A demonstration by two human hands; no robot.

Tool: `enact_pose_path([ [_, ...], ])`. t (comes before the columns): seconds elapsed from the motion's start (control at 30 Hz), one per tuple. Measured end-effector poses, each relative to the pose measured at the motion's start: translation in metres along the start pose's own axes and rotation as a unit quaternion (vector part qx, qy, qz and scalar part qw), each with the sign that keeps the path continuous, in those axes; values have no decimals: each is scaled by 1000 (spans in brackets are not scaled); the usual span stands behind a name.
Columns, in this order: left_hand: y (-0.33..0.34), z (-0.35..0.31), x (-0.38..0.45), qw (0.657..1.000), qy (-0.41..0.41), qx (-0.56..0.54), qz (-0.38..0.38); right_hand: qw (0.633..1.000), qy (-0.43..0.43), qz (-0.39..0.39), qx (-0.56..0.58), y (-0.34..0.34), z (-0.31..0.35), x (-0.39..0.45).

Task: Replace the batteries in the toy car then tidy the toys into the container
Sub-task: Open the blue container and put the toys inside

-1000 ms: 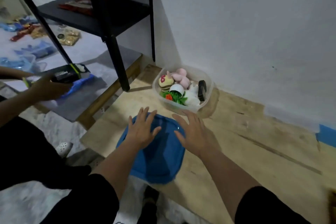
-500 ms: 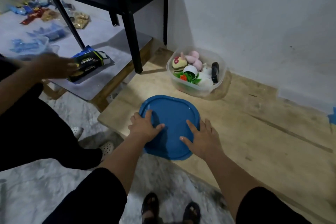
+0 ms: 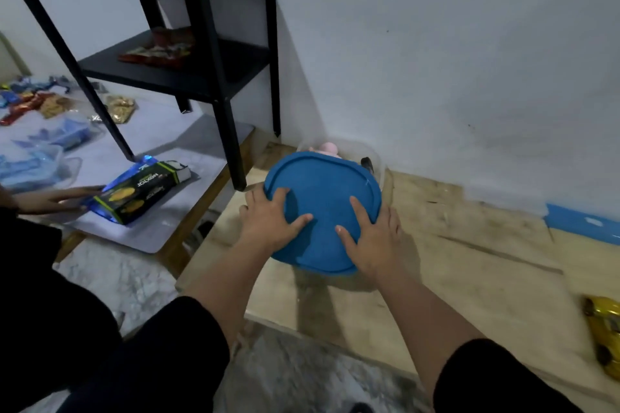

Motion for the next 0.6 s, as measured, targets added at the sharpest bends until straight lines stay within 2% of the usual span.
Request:
enact_pose_path([
  [0.2,14,-28,54,999,13,34,32,999,22,-8,-26,-15,-17,53],
  [0.37,47,-36,88,996,-12,32,79,998,28,43,-47,1,-36,98],
  [0.6,61,-33,134,994,-51,76,53,995,6,83,-53,16,-30,158],
])
Point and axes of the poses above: each hand's wrist, its own x-axis towards the middle knuckle, its own y-axis out of the palm, z = x × y, the point moved 10 cm from there along x, towards the middle knuckle, and after that the axes turned 12 degrees about y, right-handed, at the moved point
